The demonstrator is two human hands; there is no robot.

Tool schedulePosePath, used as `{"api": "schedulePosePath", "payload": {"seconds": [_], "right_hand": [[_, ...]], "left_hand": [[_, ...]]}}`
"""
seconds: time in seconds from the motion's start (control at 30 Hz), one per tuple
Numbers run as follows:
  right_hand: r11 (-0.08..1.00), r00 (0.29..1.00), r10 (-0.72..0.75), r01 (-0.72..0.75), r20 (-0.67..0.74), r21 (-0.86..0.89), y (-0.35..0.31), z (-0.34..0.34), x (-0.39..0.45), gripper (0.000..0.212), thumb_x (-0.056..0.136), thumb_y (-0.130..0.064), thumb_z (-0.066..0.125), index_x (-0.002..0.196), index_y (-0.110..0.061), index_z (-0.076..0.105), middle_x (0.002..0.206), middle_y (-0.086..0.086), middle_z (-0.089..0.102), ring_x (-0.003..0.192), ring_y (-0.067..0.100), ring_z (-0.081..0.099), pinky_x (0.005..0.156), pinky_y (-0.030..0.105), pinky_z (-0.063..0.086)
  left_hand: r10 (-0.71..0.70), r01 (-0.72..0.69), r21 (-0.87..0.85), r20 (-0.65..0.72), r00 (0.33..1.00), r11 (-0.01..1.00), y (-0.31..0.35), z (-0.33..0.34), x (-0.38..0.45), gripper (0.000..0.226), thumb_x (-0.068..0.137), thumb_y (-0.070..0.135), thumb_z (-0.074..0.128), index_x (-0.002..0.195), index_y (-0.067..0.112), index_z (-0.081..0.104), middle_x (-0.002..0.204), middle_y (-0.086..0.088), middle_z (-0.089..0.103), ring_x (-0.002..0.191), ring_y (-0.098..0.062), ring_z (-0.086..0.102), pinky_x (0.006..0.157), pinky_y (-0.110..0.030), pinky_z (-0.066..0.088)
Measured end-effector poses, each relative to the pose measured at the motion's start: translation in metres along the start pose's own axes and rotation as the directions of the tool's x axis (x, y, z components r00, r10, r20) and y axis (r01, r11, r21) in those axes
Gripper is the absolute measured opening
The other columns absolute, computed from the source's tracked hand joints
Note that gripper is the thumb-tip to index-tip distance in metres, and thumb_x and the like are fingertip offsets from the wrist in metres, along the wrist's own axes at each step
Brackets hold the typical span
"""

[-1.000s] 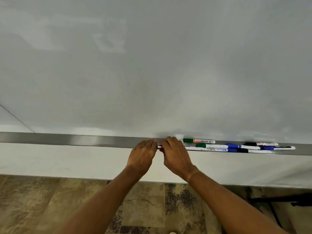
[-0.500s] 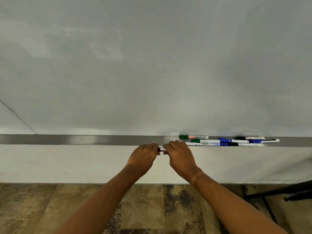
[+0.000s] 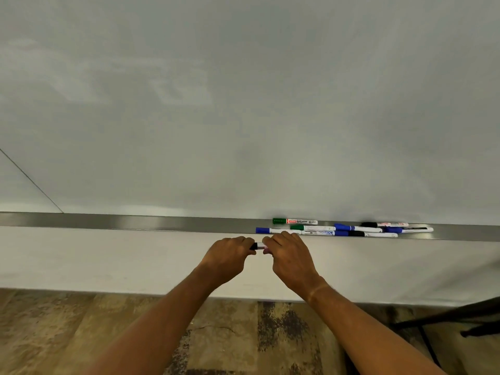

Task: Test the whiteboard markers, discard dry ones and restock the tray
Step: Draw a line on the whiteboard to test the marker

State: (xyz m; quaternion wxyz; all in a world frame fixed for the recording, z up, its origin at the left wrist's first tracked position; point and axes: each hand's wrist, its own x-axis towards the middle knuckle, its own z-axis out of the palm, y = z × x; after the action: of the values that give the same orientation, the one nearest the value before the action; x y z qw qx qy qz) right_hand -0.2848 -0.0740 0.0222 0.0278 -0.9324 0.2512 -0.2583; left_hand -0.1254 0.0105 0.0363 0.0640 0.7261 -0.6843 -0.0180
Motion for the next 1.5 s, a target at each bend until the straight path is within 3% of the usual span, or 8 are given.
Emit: {"api": "schedulePosePath", "payload": {"seconds": [0.23, 0.4, 0.6, 0.77, 1.0, 1.13, 1.27, 1.5], "right_hand": [[0.999, 1.0, -0.019, 0.019, -0.002, 0.041, 0.017, -0.012, -0.02, 0.031, 0.066, -0.002, 0.079, 0.093, -0.014, 0.071, 0.078, -0.001, 0.069, 0.07, 0.018, 0.061, 0.064, 0.027, 0.048], [0.996, 1.0, 0.015, -0.016, 0.015, 0.084, 0.024, -0.012, -0.025, 0.031, 0.069, -0.002, 0.078, 0.097, -0.013, 0.071, 0.083, 0.002, 0.07, 0.073, 0.019, 0.063, 0.066, 0.028, 0.051], [0.994, 0.999, -0.036, 0.033, 0.027, 0.104, 0.018, -0.008, -0.025, 0.031, 0.069, 0.002, 0.075, 0.097, -0.012, 0.071, 0.08, 0.001, 0.069, 0.071, 0.019, 0.061, 0.065, 0.03, 0.05], [0.992, 0.999, -0.046, 0.045, 0.003, 0.114, 0.009, 0.0, -0.021, 0.033, 0.068, 0.002, 0.076, 0.096, -0.012, 0.071, 0.08, 0.001, 0.07, 0.071, 0.018, 0.061, 0.065, 0.029, 0.049], [0.994, 0.997, -0.073, 0.075, -0.034, 0.081, -0.008, 0.011, -0.013, 0.033, 0.068, 0.005, 0.076, 0.096, -0.011, 0.071, 0.079, 0.0, 0.069, 0.07, 0.019, 0.059, 0.064, 0.029, 0.047], [0.996, 0.997, -0.066, 0.068, -0.05, 0.049, -0.018, 0.014, 0.002, 0.033, 0.067, 0.01, 0.07, 0.095, -0.009, 0.071, 0.082, 0.004, 0.07, 0.076, 0.023, 0.062, 0.071, 0.032, 0.047], [0.993, 0.988, 0.118, -0.118, -0.095, -0.001, 0.031, -0.008, -0.006, 0.042, 0.059, 0.019, 0.07, 0.091, -0.008, 0.073, 0.086, 0.007, 0.072, 0.08, 0.026, 0.063, 0.076, 0.032, 0.045], [0.99, 0.991, 0.107, -0.113, -0.075, -0.085, 0.022, -0.008, 0.013, 0.03, 0.071, 0.005, 0.075, 0.099, -0.005, 0.071, 0.09, 0.011, 0.07, 0.08, 0.029, 0.062, 0.071, 0.038, 0.05]], "left_hand": [[-0.047, 0.05, 0.056, -0.056, 0.997, 0.997, 0.034, 0.004, -0.005, 0.025, 0.099, 0.019, 0.043, 0.12, 0.015, 0.054, 0.106, -0.007, 0.064, 0.082, -0.03, 0.061, 0.069, -0.037, 0.049], [0.02, -0.005, 0.093, -0.162, 0.987, 0.996, 0.05, 0.003, -0.011, 0.04, 0.069, 0.002, 0.078, 0.107, 0.007, 0.067, 0.09, -0.009, 0.07, 0.062, -0.025, 0.065, 0.056, -0.032, 0.054], [0.004, 0.005, 0.051, -0.167, 0.986, 0.999, 0.042, 0.005, -0.019, 0.032, 0.065, 0.004, 0.082, 0.092, 0.013, 0.069, 0.072, -0.002, 0.068, 0.053, -0.019, 0.061, 0.043, -0.025, 0.046], [-0.034, 0.03, -0.032, -0.109, 0.993, 0.999, 0.023, 0.007, -0.022, 0.022, 0.087, 0.011, 0.063, 0.109, 0.012, 0.064, 0.091, -0.008, 0.069, 0.074, -0.026, 0.064, 0.065, -0.034, 0.054], [-0.049, 0.048, -0.083, -0.016, 0.999, 0.995, -0.002, 0.004, -0.023, 0.026, 0.095, 0.015, 0.053, 0.12, 0.016, 0.059, 0.107, -0.006, 0.067, 0.09, -0.021, 0.061, 0.076, -0.025, 0.044], [-0.042, 0.042, -0.146, 0.005, 0.999, 0.988, -0.02, -0.005, -0.019, 0.027, 0.09, 0.009, 0.058, 0.115, 0.016, 0.064, 0.105, -0.003, 0.069, 0.09, -0.02, 0.063, 0.078, -0.028, 0.049], [-0.228, 0.249, -0.137, 0.147, 0.962, 0.959, -0.091, -0.009, -0.047, 0.016, 0.086, 0.005, 0.057, 0.089, 0.015, 0.068, 0.094, 0.0, 0.072, 0.088, -0.015, 0.066, 0.077, -0.028, 0.053], [-0.127, 0.112, -0.166, -0.087, 0.988, 0.98, -0.07, -0.031, -0.027, 0.017, 0.092, 0.025, 0.058, 0.095, 0.013, 0.069, 0.092, -0.004, 0.067, 0.084, -0.026, 0.061, 0.072, -0.035, 0.05]]}}
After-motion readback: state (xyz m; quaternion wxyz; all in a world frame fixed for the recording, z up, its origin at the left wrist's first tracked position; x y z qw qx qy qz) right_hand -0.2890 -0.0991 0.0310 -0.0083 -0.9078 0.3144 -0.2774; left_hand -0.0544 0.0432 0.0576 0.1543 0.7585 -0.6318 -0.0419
